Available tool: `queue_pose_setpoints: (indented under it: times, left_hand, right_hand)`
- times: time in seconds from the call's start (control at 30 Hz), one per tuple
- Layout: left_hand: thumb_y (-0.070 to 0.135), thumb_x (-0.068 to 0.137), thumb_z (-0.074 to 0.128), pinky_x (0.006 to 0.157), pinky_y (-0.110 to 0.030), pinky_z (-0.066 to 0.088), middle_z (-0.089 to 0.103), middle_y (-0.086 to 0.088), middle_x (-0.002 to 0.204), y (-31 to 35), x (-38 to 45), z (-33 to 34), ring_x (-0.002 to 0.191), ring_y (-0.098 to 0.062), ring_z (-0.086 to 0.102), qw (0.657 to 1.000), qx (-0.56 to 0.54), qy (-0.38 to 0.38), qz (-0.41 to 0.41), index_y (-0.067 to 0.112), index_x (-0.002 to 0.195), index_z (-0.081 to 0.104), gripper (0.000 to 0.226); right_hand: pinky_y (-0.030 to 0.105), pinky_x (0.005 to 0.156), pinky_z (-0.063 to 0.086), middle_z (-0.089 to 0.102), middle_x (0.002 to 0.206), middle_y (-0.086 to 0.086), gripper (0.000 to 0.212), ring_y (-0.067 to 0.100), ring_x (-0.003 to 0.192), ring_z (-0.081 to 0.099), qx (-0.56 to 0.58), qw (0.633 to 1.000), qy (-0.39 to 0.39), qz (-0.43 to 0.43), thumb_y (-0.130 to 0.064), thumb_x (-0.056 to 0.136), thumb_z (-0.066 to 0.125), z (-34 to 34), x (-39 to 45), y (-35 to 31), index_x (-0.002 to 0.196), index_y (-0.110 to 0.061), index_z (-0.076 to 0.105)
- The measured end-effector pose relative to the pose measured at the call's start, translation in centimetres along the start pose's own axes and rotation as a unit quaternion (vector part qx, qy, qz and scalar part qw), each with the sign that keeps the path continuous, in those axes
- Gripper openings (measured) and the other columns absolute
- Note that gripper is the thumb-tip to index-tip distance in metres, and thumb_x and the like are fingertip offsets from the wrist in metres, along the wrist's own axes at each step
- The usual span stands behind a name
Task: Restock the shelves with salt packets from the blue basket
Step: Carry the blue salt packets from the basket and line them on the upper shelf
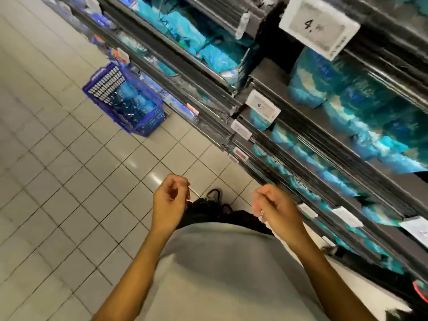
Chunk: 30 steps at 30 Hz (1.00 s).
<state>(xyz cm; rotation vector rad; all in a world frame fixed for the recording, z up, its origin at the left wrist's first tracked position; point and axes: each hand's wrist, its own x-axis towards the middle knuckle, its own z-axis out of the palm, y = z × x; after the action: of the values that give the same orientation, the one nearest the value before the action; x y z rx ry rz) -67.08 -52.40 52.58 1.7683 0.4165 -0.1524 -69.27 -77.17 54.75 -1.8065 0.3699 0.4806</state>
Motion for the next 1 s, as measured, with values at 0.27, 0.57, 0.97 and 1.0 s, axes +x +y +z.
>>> queue_pose_setpoints:
  times: [0.27, 0.57, 0.97, 1.0]
  left_hand:
    - [0.022, 0.104, 0.054, 0.047, -0.021, 0.046, 0.061, 0.001, 0.062, -6.6, -7.8, -6.3, 0.054, -0.012, 0.054, 0.963, -0.049, 0.239, -0.119, 0.019, 0.087, 0.066, 0.022]
    - [0.008, 0.101, 0.054, 0.047, -0.028, 0.045, 0.062, 0.004, 0.062, -10.8, -10.5, -12.1, 0.056, -0.015, 0.053, 0.869, -0.127, 0.422, -0.223, 0.031, 0.077, 0.066, 0.035]
    - [0.007, 0.102, 0.05, 0.044, -0.02, 0.046, 0.063, -0.004, 0.066, -11.4, 1.7, -30.4, 0.05, -0.008, 0.054, 0.914, -0.135, 0.342, -0.173, 0.014, 0.089, 0.066, 0.022]
    - [0.007, 0.102, 0.05, 0.044, -0.019, 0.045, 0.063, -0.002, 0.065, -11.2, 3.3, -31.9, 0.049, -0.007, 0.053, 0.92, -0.132, 0.327, -0.17, 0.012, 0.089, 0.066, 0.021]
  right_hand:
    - [0.021, 0.047, 0.045, 0.065, 0.057, -0.008, 0.025, 0.005, 0.051, 0.059, -0.066, 0.986, -0.151, -0.013, -0.006, 0.096, 0.057, 7.4, 5.0, -2.4, 0.075, -0.019, 0.062]
    - [0.02, 0.045, 0.043, 0.064, 0.062, 0.001, 0.022, 0.012, 0.053, 0.058, -0.055, 0.963, -0.253, -0.077, -0.004, 0.098, 0.058, 19.4, 10.4, -11.1, 0.079, -0.012, 0.062]
    - [0.03, 0.047, 0.043, 0.069, 0.068, 0.007, 0.022, 0.016, 0.058, 0.061, -0.091, 0.976, -0.194, -0.032, -0.009, 0.097, 0.061, 32.4, 14.7, -16.6, 0.079, -0.018, 0.069]
    - [0.029, 0.047, 0.043, 0.068, 0.068, 0.006, 0.027, 0.015, 0.057, 0.061, -0.09, 0.979, -0.181, -0.025, -0.009, 0.097, 0.06, 32.9, 15.0, -16.9, 0.076, -0.023, 0.069]
